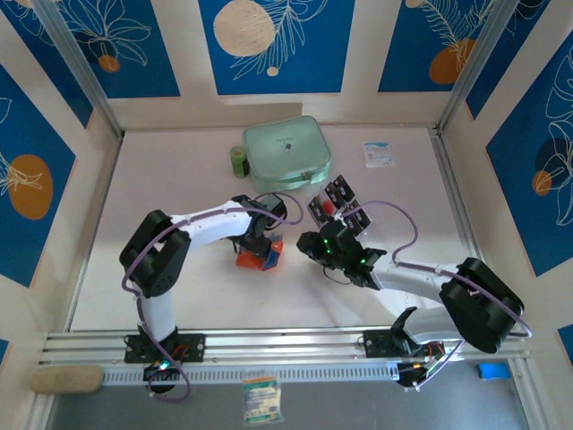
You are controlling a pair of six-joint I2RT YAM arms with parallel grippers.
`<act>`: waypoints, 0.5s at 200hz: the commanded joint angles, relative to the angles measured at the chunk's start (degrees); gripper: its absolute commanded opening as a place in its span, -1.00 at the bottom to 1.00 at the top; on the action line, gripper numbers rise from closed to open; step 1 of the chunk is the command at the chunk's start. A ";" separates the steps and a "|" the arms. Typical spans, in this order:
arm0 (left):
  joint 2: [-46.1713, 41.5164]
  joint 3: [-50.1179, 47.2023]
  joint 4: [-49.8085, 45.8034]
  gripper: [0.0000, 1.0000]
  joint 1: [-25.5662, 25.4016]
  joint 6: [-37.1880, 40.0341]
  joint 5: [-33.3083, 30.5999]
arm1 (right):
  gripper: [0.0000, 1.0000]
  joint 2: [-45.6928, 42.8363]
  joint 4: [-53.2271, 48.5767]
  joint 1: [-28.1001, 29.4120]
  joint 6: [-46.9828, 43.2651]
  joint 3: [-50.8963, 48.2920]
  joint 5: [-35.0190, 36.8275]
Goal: Put the credit cards into the card holder
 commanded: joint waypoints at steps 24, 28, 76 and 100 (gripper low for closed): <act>-5.15 0.22 -0.40 1.00 -1.18 -2.22 1.32 | -0.07 2.25 2.18 0.22 -8.56 3.53 -9.46; -5.42 0.34 -0.32 1.00 -1.25 -2.32 1.60 | -0.07 2.58 2.45 0.33 -8.78 3.79 -9.94; -5.45 0.19 0.08 1.00 -1.78 -2.72 2.68 | 0.09 6.56 2.02 0.69 -8.93 5.26 -10.24; -5.20 -0.83 0.43 1.00 -1.80 -3.03 2.26 | 0.09 8.56 -2.68 0.93 -9.66 7.76 -8.74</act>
